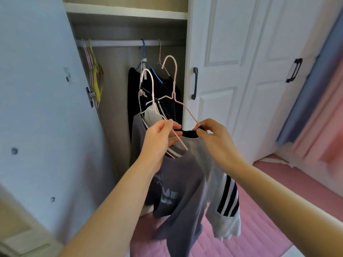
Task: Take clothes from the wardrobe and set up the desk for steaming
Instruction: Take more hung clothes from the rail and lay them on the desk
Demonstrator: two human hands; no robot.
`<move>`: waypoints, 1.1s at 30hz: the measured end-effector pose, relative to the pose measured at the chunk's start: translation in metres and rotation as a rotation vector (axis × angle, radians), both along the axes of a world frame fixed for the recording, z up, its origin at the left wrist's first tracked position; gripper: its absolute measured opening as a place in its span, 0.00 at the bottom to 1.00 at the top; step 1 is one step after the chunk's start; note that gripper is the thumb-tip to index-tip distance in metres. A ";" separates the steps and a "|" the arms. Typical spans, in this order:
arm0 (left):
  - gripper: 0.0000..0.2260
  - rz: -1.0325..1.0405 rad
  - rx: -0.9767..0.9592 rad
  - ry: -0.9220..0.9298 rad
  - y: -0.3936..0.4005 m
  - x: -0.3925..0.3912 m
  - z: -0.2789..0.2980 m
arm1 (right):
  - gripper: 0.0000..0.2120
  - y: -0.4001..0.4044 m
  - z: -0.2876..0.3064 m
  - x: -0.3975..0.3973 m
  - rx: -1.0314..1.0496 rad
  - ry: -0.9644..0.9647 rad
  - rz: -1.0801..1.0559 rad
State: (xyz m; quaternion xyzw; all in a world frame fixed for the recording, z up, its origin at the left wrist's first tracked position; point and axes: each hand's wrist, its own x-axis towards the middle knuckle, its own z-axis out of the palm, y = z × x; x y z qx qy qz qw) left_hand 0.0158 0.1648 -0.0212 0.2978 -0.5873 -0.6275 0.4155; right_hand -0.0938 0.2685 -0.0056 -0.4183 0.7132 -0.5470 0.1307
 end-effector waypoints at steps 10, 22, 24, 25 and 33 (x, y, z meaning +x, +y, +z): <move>0.10 -0.129 0.174 0.158 0.097 0.040 -0.008 | 0.08 0.104 -0.009 0.063 0.045 -0.010 0.040; 0.11 -0.049 -0.033 0.033 0.201 0.094 -0.028 | 0.10 0.219 -0.031 0.116 0.123 -0.001 0.078; 0.08 -0.057 -0.121 -0.015 0.212 0.104 -0.031 | 0.10 0.232 -0.034 0.124 0.135 0.000 0.084; 0.07 -0.053 -0.183 -0.054 0.216 0.109 -0.032 | 0.10 0.238 -0.034 0.127 0.142 0.004 0.088; 0.14 0.031 -0.476 -0.255 0.246 0.142 -0.037 | 0.09 0.266 -0.038 0.149 0.237 0.346 0.053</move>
